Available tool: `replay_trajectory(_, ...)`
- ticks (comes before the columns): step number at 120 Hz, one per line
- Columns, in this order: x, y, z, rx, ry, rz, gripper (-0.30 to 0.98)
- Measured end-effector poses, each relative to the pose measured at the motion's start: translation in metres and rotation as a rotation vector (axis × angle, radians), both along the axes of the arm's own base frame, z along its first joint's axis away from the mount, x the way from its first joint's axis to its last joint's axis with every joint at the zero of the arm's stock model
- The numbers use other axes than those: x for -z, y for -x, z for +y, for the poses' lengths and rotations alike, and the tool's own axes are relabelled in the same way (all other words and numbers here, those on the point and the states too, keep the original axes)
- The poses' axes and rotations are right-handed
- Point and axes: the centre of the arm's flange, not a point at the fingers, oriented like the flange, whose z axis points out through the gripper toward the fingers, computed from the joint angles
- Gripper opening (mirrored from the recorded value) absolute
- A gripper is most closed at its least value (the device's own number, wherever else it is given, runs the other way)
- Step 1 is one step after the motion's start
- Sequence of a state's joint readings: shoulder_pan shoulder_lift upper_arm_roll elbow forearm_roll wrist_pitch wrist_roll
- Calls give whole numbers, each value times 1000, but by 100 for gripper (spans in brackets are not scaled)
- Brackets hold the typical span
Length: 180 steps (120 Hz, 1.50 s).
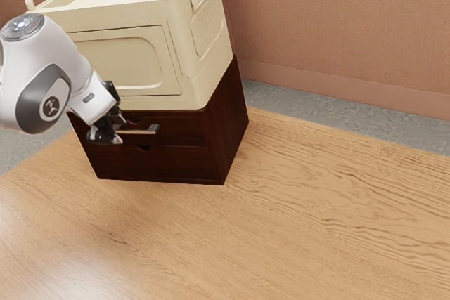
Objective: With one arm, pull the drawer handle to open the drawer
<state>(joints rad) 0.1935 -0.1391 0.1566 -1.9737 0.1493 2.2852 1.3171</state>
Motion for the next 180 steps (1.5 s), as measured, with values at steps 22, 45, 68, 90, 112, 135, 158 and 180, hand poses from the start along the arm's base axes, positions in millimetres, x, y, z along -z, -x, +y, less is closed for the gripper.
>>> replay_trajectory(22, 2, -6, 1, 27, -7, -7, 24)
replay_trajectory(45, 13, -12, 1, 49, -3, 5, 24)
replay_trajectory(68, 17, -14, -3, 66, 6, 6, 13)
replay_trajectory(90, 26, -16, -4, 78, 10, 20, 1)
replay_trajectory(112, 29, -10, -10, 93, 14, 27, -3)
replay_trajectory(135, 30, 16, -21, 108, 23, 29, -4)
replay_trajectory(158, 29, 42, -37, 133, 31, 26, -6)
replay_trajectory(180, 33, 66, -49, 150, 41, 24, -8)
